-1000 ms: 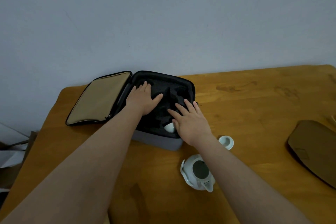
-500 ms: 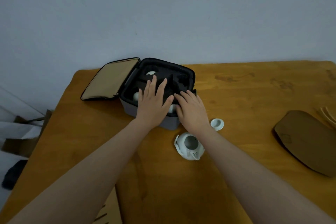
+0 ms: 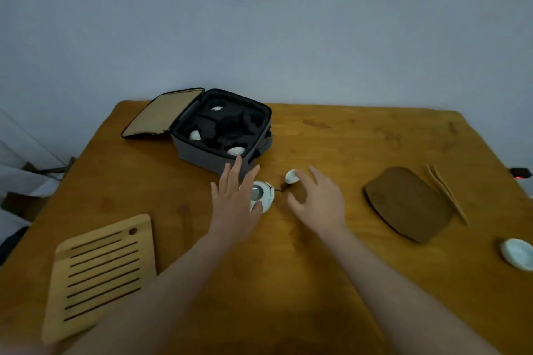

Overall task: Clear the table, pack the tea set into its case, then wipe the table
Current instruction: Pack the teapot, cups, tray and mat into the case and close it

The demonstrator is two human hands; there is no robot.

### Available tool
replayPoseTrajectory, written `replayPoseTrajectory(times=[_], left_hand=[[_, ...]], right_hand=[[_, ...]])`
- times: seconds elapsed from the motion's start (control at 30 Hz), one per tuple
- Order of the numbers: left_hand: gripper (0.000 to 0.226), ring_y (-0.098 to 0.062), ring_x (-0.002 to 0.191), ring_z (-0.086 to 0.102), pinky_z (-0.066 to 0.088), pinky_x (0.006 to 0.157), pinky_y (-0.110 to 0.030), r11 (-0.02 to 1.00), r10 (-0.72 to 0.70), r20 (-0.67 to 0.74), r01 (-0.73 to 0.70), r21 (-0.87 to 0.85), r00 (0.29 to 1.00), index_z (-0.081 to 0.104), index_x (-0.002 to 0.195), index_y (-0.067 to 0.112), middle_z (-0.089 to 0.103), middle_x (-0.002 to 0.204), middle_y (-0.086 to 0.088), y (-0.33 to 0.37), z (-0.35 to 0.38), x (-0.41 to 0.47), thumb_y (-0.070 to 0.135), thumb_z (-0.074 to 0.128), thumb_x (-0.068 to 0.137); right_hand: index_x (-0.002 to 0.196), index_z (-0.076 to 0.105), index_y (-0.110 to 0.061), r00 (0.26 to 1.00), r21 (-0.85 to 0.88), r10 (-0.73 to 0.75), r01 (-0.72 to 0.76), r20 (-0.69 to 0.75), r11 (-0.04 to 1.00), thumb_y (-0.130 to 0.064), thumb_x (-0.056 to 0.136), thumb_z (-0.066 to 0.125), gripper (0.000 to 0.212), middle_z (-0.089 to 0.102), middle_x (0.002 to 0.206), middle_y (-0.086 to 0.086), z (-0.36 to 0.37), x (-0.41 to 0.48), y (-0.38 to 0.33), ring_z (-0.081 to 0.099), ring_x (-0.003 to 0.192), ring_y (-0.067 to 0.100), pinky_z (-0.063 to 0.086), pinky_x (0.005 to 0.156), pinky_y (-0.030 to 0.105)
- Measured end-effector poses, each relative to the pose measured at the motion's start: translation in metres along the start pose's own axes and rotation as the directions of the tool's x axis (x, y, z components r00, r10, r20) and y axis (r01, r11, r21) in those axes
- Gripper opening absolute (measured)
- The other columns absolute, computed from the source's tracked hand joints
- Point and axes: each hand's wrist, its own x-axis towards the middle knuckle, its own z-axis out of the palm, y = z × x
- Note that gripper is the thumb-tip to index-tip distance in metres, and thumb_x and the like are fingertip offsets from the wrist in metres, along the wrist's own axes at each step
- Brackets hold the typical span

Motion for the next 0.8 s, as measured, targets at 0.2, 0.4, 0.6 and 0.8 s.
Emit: replayPoseTrajectory(times=[0.2,0.4,0.6,0.8], left_hand=[[0.070,-0.022,0.148,-0.011,-0.003,0.114,-0.060,0.999,-0.006,0.025,0.005,0.032,1.000,0.015,0.151,0.036,-0.009,0.161,0.000,0.035,-0.004,-0.039,0.031,0.053,0.092],[0.070,-0.023,0.148,-0.010,-0.005,0.115,-0.059,0.999,-0.033,0.034,0.033,0.023,0.999,0.017,0.151,0.031,-0.007,0.162,-0.002,0.060,-0.004,-0.077,0.030,0.054,0.092],[0.071,-0.022,0.148,-0.010,-0.007,0.115,-0.059,0.998,-0.053,0.056,0.051,0.039,0.997,0.014,0.152,0.032,-0.005,0.162,-0.001,0.089,0.001,-0.098,0.036,0.052,0.093],[0.071,-0.021,0.148,-0.008,-0.009,0.114,-0.060,0.993,-0.120,0.083,0.119,0.018,0.989,0.012,0.150,0.036,-0.009,0.161,0.001,0.126,0.027,-0.111,0.038,0.052,0.093]], right_hand=[[0.142,0.045,-0.033,0.997,-0.011,0.074,-0.073,0.035,0.997,-0.053,0.089,0.051,0.057,0.035,0.155,0.003,-0.021,-0.047,0.012,0.037,0.138,0.022,0.024,0.116,0.047],[0.142,0.047,-0.034,0.993,-0.037,0.105,-0.103,0.058,0.994,-0.052,0.090,0.052,0.055,0.035,0.155,0.001,-0.039,-0.088,0.025,0.034,0.140,0.021,0.020,0.118,0.047],[0.143,0.044,-0.034,0.991,-0.049,0.116,-0.113,0.070,0.992,-0.053,0.092,0.050,0.056,0.033,0.156,0.000,-0.055,-0.112,0.053,0.032,0.141,0.021,0.019,0.118,0.048],[0.147,0.037,-0.034,0.986,-0.086,0.092,-0.081,0.136,0.993,-0.053,0.093,0.049,0.058,0.030,0.157,0.001,-0.066,-0.123,0.102,0.029,0.143,0.022,0.018,0.119,0.050]])
